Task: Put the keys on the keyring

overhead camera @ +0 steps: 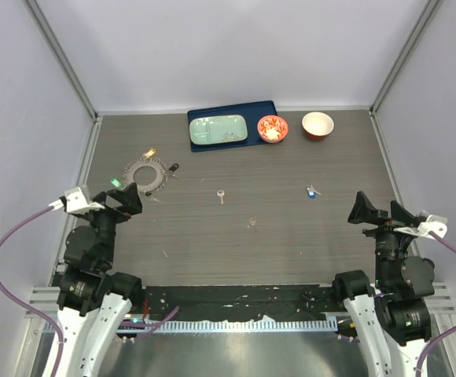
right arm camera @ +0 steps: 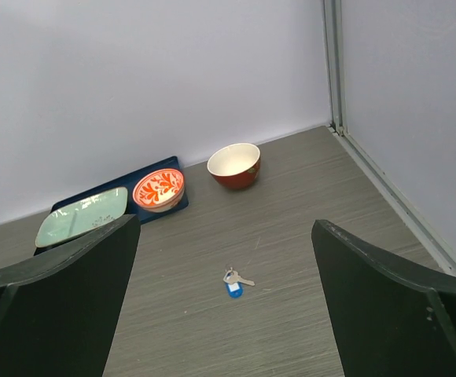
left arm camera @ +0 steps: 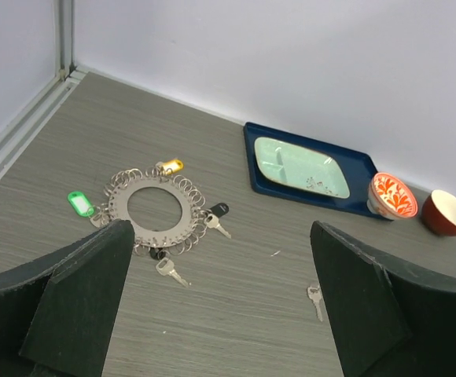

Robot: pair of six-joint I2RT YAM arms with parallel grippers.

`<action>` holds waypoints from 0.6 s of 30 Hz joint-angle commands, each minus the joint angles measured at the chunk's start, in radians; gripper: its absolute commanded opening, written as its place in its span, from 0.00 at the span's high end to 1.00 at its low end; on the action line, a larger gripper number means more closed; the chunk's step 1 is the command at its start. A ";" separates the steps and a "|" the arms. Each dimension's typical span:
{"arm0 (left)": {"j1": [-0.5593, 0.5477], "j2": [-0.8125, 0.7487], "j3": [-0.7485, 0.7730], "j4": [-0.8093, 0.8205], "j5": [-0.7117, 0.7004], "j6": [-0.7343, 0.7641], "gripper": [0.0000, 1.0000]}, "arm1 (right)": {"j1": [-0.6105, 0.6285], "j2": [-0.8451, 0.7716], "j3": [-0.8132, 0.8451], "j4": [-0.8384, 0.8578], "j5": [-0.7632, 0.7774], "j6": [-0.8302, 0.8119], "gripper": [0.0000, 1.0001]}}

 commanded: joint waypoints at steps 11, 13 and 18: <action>0.012 0.222 0.031 0.007 -0.005 -0.058 0.00 | 0.041 -0.003 0.016 -0.001 0.018 0.015 0.02; 0.012 0.274 0.049 -0.008 -0.010 -0.113 0.00 | 0.047 -0.003 0.017 -0.003 0.023 0.017 0.02; 0.011 0.503 0.089 -0.047 0.002 -0.300 0.00 | 0.069 -0.003 0.021 -0.006 0.023 0.022 0.02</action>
